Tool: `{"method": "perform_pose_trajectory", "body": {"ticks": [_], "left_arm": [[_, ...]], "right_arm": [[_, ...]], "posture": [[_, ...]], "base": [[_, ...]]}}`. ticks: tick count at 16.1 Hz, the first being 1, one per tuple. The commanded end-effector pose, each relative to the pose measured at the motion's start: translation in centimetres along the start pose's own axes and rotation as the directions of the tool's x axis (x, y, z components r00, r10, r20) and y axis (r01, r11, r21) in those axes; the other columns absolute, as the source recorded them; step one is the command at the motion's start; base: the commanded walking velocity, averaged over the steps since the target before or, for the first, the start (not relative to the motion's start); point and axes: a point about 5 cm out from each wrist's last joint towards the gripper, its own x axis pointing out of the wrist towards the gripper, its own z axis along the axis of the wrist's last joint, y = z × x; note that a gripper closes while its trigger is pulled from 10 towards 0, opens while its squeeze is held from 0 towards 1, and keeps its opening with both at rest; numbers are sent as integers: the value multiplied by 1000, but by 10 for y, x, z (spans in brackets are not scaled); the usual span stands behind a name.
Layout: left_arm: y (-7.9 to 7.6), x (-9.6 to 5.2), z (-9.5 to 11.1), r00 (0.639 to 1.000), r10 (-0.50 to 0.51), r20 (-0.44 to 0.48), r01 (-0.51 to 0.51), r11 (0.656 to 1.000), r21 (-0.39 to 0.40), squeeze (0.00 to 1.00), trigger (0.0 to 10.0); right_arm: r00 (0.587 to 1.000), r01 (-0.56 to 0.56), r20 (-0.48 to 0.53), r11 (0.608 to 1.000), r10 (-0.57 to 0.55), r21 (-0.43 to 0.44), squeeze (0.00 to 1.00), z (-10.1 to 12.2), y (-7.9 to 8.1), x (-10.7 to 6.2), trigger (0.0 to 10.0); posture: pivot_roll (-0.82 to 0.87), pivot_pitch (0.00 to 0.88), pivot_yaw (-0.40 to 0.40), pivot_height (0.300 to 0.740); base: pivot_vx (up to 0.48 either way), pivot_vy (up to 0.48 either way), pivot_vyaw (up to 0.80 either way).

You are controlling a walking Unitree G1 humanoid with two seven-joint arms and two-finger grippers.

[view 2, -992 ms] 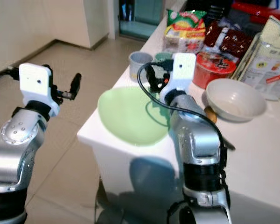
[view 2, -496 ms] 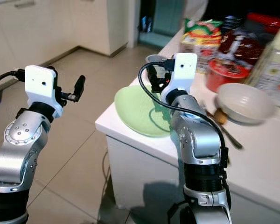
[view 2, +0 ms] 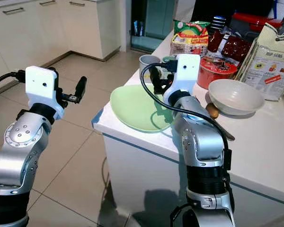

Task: Setting the table

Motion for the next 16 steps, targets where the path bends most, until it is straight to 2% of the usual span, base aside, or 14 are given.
{"method": "perform_pose_trajectory", "body": {"ticks": [1, 3, 10, 16], "left_arm": [[-1, 0, 5, 1000, -3, 22, 3, 1000, -11, 0, 10000], [-2, 0, 5, 1000, -10, 16, 11, 1000, -12, 0, 10000], [-3, -1, 6, 1000, -11, 16, 11, 1000, -12, 0, 10000], [2, 0, 4, 1000, 21, 2, -21, 1000, 10, 0, 10000]], "right_arm": [[1000, 18, 3, 1000, -19, 1, 0, 0, -4, -3, 10000], [1000, 21, -2, 1000, -21, 2, 0, -1, -3, -4, 10000], [1000, 23, -4, 1000, -23, 5, 0, -1, -3, -5, 10000], [1000, 27, 2, 1000, -27, 4, 0, 1, -3, -5, 10000]], "posture": [[48, 0, -23, 740], [48, 0, -23, 740], [47, 0, -24, 740], [46, 0, -24, 740]], "base": [[0, 0, 0], [0, 0, 0], [-264, 0, 0], [0, 0, 0]]}}
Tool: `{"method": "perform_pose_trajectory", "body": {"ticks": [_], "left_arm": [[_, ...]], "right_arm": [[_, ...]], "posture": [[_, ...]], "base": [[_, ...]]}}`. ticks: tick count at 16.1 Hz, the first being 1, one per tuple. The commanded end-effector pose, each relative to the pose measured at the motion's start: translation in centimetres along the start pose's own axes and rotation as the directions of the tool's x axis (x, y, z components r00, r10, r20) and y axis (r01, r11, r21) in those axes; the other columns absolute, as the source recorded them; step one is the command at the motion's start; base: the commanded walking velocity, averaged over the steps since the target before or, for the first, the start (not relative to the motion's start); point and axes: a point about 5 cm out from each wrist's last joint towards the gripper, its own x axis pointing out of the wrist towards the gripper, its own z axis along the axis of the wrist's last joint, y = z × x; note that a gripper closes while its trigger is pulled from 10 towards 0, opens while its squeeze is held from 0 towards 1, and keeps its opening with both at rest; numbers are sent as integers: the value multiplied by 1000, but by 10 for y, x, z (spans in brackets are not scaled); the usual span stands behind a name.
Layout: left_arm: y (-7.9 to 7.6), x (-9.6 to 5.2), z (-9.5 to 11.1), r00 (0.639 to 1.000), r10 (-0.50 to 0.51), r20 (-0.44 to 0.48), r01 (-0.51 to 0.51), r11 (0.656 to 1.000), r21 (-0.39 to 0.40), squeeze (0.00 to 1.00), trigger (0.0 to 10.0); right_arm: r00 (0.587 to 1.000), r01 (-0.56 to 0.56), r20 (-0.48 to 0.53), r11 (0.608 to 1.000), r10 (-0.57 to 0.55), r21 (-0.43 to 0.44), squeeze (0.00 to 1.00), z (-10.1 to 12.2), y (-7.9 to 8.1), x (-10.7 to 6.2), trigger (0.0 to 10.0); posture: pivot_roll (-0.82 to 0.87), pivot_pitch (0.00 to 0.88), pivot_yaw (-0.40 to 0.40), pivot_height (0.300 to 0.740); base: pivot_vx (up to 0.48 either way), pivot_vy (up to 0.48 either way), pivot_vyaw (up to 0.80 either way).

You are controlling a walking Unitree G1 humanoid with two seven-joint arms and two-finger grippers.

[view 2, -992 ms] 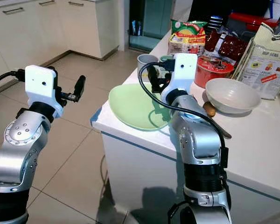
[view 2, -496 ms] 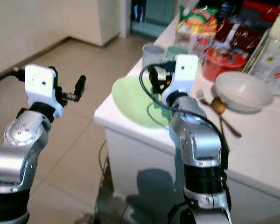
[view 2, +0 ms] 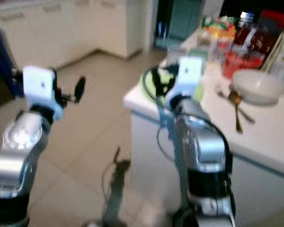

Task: Setting the table

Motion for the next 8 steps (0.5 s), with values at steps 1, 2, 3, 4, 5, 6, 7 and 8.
{"method": "perform_pose_trajectory", "body": {"ticks": [1, 2, 3, 4, 5, 6, 7, 8], "left_arm": [[3, 2, -2, 1000, 18, -17, -17, 1000, 13, 0, 10000], [4, 2, -2, 1000, 21, -15, -21, 1000, 12, 0, 10000], [4, 2, -1, 1000, 23, -13, -23, 1000, 10, 0, 10000], [5, 2, -1, 1000, 24, -12, -24, 1000, 7, 0, 10000], [5, 2, -1, 1000, 22, -12, -22, 1000, 5, 0, 10000], [4, 2, -1, 1000, 19, -11, -18, 1000, 3, 0, 10000], [4, 3, -1, 1000, 18, -11, -18, 1000, 3, 0, 10000], [5, 3, -1, 1000, 17, -11, -17, 1000, 3, 0, 10000]], "right_arm": [[1000, 4, 14, 1000, -4, 0, 0, 5, -1, 1, 10000], [1000, 5, 13, 1000, -5, 0, 0, 5, -1, 1, 10000], [1000, 7, 13, 1000, -7, 2, 0, 5, -1, 1, 10000], [1000, 9, 13, 1000, -9, 4, 0, 5, -1, 1, 10000], [1000, 11, 12, 1000, -11, 8, 0, 5, -1, 1, 10000], [1000, 13, 12, 1000, -13, 15, 0, 4, -1, 0, 10000], [1000, 14, 12, 1000, -14, 18, 0, 4, -1, 0, 10000], [1000, 16, 11, 1000, -17, 21, 0, 4, -2, 1, 10000]], "posture": [[46, 0, -23, 740], [46, 0, -23, 740], [46, 0, -23, 740], [46, 0, -23, 740], [46, 0, -23, 740], [45, 0, -19, 740], [44, 0, -19, 740], [44, 0, -18, 740]], "base": [[0, 0, 0], [0, 0, 0], [266, 0, 0], [281, 0, 0], [300, 0, 0], [322, 0, 0], [322, 0, 0], [341, 0, 0]]}}
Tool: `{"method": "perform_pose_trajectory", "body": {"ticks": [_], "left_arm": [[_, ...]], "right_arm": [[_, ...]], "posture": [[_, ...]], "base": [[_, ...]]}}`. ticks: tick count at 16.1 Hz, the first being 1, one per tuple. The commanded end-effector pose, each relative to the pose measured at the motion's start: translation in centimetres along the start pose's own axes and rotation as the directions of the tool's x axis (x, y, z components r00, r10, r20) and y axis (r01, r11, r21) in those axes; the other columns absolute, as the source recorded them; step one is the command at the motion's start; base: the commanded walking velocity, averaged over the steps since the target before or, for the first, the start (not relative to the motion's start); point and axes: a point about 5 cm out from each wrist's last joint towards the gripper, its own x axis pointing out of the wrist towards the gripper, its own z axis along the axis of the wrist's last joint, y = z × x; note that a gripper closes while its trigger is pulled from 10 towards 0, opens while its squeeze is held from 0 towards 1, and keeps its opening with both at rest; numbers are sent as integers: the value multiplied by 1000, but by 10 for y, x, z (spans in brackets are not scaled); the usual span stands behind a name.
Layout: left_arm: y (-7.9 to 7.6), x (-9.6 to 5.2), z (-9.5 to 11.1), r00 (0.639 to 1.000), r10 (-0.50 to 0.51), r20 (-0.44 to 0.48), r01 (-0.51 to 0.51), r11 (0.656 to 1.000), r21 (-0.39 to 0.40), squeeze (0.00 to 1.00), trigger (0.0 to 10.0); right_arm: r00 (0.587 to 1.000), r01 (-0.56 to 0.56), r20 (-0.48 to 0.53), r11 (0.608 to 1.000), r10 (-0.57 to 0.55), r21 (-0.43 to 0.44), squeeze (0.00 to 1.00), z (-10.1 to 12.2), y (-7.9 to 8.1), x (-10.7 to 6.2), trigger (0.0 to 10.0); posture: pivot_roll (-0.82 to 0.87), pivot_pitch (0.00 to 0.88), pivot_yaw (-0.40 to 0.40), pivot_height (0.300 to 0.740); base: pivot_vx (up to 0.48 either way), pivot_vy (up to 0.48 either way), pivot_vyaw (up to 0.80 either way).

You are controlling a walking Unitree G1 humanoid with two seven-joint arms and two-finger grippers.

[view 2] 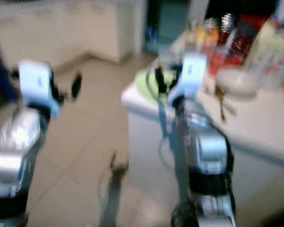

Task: Setting the table

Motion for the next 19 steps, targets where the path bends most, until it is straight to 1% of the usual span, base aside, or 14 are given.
{"method": "perform_pose_trajectory", "body": {"ticks": [1, 4, 19], "left_arm": [[1, 3, 4, 1000, -2, 8, 2, 1000, 8, 0, 10000], [1, 4, 4, 1000, -1, 10, 0, 1000, 7, 0, 10000], [2, 4, 6, 1000, 7, 18, -7, 1000, 1, 0, 10000]], "right_arm": [[1000, -6, 3, 1000, 6, 5, 0, 3, 2, 1, 10000], [1000, -3, 3, 1000, 3, 7, 0, 3, 1, 2, 10000], [1000, -12, 14, 1000, 12, -7, 0, 5, 2, 3, 10000]], "posture": [[44, 0, -18, 740], [44, 0, -16, 740], [42, 0, -20, 740]], "base": [[360, 0, -644], [364, 0, -527], [366, 0, 0]]}}
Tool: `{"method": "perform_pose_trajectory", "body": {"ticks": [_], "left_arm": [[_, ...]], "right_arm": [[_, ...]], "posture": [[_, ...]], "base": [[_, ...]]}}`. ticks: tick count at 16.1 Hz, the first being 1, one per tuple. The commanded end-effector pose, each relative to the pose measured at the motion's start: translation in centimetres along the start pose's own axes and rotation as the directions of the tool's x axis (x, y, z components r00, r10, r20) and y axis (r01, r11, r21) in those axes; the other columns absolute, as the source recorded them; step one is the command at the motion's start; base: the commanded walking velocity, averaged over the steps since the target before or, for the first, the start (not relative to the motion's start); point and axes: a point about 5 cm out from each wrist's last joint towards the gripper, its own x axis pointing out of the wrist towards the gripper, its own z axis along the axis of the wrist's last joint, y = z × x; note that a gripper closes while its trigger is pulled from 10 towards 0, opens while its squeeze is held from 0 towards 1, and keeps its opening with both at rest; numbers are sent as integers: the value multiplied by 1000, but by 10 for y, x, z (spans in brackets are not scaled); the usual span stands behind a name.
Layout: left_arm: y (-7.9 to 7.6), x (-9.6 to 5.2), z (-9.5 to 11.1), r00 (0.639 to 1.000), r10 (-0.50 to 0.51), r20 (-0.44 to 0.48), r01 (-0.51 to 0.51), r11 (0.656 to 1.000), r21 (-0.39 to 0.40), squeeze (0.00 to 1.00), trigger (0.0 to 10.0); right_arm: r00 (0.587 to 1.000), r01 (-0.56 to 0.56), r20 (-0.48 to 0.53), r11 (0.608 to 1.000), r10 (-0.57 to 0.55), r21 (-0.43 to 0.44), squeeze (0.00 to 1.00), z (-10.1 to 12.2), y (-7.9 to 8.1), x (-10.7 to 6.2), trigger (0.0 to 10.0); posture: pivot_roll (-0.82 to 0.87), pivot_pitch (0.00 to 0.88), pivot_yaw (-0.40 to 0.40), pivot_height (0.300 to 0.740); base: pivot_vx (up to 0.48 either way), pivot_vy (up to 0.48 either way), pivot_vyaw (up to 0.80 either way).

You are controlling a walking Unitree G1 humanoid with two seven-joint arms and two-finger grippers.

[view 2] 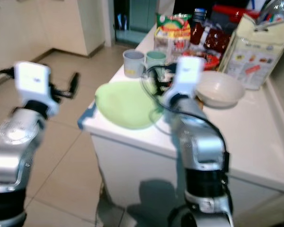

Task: Setting the table

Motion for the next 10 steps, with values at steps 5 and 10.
{"method": "perform_pose_trajectory", "body": {"ticks": [5, 10], "left_arm": [[-8, 1, 3, 1000, -26, 8, 26, 1000, -1, 0, 10000], [-8, 1, 4, 999, -27, 17, 27, 1000, -9, 0, 10000]], "right_arm": [[999, 30, 15, 1000, -30, -7, 0, 5, -10, -1, 10000], [999, 29, 17, 1000, -29, -2, 0, 5, -9, -1, 10000]], "posture": [[44, 0, -20, 740], [45, 0, -16, 740]], "base": [[364, 0, 0], [282, 0, 0]]}}
